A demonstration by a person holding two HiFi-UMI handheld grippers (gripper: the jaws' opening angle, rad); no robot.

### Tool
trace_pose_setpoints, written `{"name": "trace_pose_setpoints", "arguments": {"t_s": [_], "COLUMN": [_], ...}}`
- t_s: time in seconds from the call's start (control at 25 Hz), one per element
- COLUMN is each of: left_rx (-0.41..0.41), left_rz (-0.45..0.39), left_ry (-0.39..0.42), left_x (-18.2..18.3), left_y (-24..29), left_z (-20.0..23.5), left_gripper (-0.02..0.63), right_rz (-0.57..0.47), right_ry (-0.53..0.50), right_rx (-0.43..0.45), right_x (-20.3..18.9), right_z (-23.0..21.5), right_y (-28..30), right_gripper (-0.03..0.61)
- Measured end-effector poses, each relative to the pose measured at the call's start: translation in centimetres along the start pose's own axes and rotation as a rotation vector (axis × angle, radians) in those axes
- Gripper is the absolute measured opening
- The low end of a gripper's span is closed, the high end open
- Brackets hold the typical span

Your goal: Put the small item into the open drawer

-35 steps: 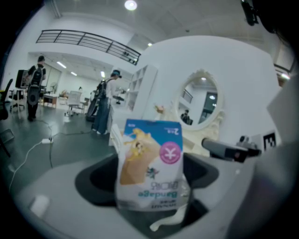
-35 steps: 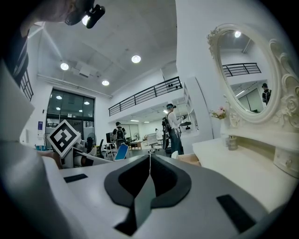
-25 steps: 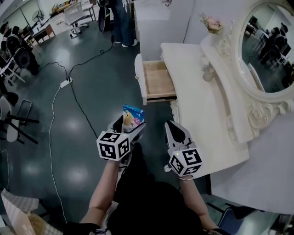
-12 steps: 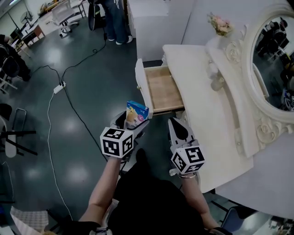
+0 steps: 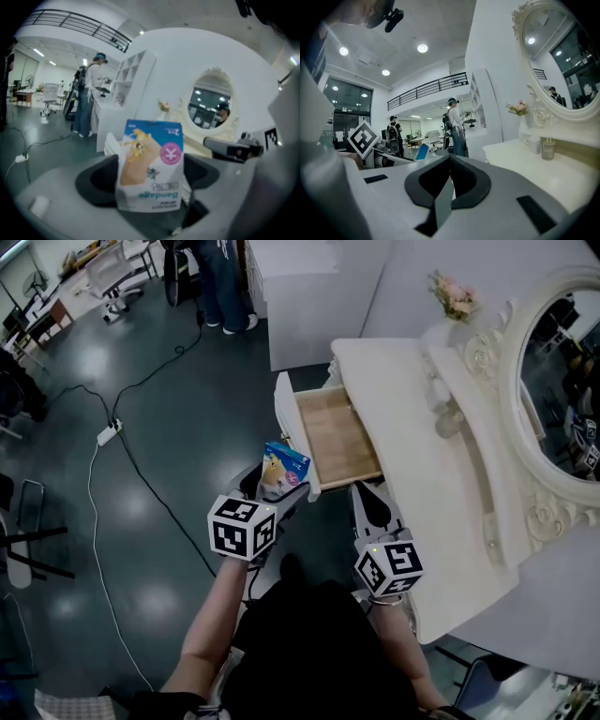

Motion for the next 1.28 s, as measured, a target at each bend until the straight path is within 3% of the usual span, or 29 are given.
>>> {"name": "trace_pose_setpoints", "arguments": {"t_s": [0.32,0.8,1.28], "left_rx": [-0.077,-0.204,-0.32], "left_rz": [0.044,0.158,0.276], "left_ry": [0.065,0.237,0.359], "left_x": [1.3,3.6,3.3], "left_y": [3.5,11.2,18.8], "left_z": [0.6,-0.8,-2.8], "left_gripper": [0.434,0.434,0.436], "right_rz": [-0.022,-0.084,-0.07], "right_ry": [0.014,0.074,0.129], "right_rx": [-0.084,-0.223,-0.319], "right_x": [0.6,1.5,1.1], "right_z": [-2.0,-7.4,-12.3], "right_y": [0.7,1.5,1.8], "right_gripper": [0.0,0.0,0.0]}}
Point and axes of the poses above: the fingertips, and each gripper's own axes: y forward along the fingers, z to its left, x out of its top, the point moved 7 cm from there along -y, backward along the fingers, and after that the axes turned 3 degrees about y, right-handed, at the moved point
